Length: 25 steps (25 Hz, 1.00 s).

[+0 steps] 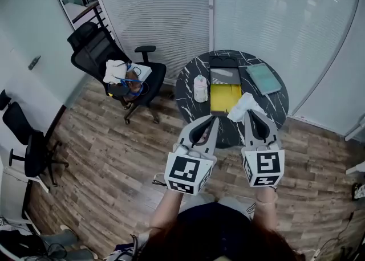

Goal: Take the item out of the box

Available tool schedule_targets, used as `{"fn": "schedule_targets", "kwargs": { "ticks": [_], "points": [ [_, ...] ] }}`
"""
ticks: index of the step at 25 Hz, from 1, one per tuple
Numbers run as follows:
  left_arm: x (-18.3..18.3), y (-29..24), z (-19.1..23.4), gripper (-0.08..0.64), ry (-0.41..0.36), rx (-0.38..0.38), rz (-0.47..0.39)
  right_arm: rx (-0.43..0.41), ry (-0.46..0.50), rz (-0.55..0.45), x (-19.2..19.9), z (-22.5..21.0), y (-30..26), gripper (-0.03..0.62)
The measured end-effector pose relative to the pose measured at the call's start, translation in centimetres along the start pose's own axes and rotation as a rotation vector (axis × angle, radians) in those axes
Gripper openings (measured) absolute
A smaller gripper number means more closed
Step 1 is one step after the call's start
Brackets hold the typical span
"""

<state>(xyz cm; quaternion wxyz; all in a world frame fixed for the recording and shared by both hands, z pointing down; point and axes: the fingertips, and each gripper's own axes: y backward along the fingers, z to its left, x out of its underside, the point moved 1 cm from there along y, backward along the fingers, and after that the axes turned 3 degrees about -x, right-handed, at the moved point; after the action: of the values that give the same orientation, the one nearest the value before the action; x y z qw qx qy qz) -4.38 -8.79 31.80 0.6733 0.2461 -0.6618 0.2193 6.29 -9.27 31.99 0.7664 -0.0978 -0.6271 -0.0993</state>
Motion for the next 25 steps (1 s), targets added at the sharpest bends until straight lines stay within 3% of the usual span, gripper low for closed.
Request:
{"fn": "schedule_targets", "kwargs": {
  "ticks": [25],
  "points": [
    [-0.5,1.6,-5.4,0.026,-0.009,-0.072,0.024,-0.060,-0.004,-0.058,-1.6,-1.0,7.0,0.025]
  ]
}}
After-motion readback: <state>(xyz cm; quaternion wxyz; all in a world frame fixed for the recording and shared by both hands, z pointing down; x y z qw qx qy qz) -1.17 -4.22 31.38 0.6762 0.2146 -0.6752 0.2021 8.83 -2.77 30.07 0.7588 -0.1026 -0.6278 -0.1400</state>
